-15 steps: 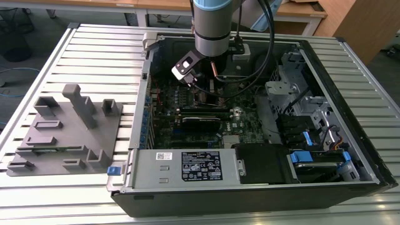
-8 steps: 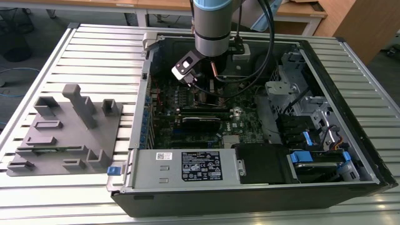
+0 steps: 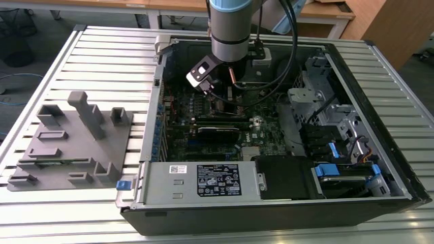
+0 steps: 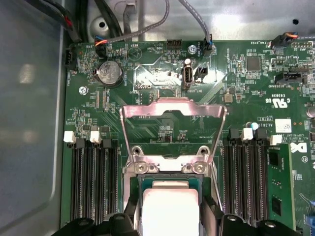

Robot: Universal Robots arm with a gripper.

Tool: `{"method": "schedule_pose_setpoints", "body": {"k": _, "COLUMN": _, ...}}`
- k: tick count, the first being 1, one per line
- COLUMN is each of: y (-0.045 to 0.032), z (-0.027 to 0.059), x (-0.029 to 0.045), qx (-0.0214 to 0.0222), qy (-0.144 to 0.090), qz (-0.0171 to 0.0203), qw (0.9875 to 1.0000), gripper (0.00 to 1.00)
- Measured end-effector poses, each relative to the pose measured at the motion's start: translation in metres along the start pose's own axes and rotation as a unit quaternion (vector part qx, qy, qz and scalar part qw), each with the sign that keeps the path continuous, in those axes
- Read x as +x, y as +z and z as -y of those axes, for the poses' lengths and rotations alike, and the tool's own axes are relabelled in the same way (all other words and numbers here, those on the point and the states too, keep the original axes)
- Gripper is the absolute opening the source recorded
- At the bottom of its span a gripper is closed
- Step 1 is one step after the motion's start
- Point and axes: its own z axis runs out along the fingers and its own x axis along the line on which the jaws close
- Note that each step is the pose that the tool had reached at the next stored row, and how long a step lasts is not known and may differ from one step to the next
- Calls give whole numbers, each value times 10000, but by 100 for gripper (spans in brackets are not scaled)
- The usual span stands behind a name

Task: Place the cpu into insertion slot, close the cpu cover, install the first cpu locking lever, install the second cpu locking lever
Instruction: 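Place the cpu into insertion slot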

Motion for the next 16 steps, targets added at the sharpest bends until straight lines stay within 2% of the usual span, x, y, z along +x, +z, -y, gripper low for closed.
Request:
{"method": "schedule_pose_setpoints", "body": {"k": 7, "y": -34, "z": -3, "x": 1, "qx": 0, "qy": 0, "qz": 0, "qw": 10000, "gripper": 61}}
{"method": "schedule_pose_setpoints", "body": {"k": 16, "y": -220, "z": -19, "x": 4, "qx": 0, "qy": 0, "qz": 0, "qw": 10000, "gripper": 61}}
